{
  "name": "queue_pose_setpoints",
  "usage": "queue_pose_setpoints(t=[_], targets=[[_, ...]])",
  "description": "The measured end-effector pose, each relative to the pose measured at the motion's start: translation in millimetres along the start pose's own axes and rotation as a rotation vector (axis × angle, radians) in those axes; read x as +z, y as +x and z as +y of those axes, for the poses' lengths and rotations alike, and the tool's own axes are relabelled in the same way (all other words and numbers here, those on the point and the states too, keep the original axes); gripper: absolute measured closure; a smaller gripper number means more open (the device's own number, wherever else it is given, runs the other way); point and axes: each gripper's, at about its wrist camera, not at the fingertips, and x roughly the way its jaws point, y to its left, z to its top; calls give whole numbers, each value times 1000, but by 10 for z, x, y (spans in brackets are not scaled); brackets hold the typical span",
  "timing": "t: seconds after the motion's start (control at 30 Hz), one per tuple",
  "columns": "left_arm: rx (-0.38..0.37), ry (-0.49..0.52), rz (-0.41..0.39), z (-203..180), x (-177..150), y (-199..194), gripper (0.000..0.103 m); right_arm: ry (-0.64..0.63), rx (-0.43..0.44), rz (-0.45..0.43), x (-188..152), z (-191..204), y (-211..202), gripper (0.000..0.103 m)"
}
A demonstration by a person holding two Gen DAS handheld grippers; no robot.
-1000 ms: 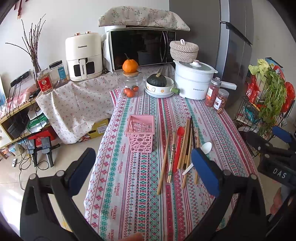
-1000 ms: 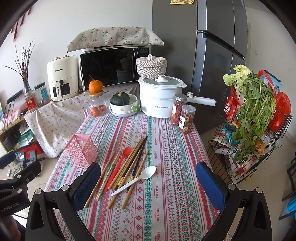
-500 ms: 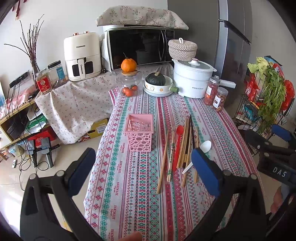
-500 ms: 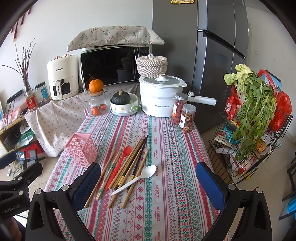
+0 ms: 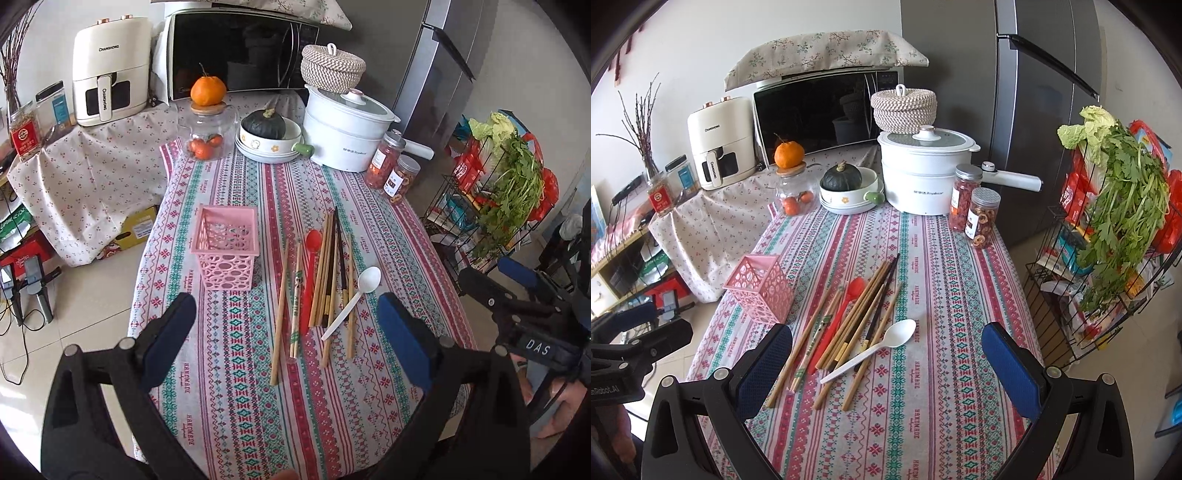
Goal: Organize utensils
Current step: 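Lower the left tool onto the pile and grasp a wooden chopstick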
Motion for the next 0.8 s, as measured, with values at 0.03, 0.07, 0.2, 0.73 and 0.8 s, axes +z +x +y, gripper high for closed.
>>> queue_pose_setpoints(t=[0.03,0.07,0.2,0.73,0.8], targets=[[-17,-2,15,-22,80,85,11,14,4,15,26,-43,53,0],[-32,-4,28,-66,120,132,16,26,5,28,53,-88,106,0],[-67,16,133,-210,267,524,36,88,16,66,169,-309,309,0],[204,99,451,-376,447,2257,93,177,30,155,236,-776,772,0],[217,101,453,-367,420,2298,93,176,29,150,244,-793,769,0]])
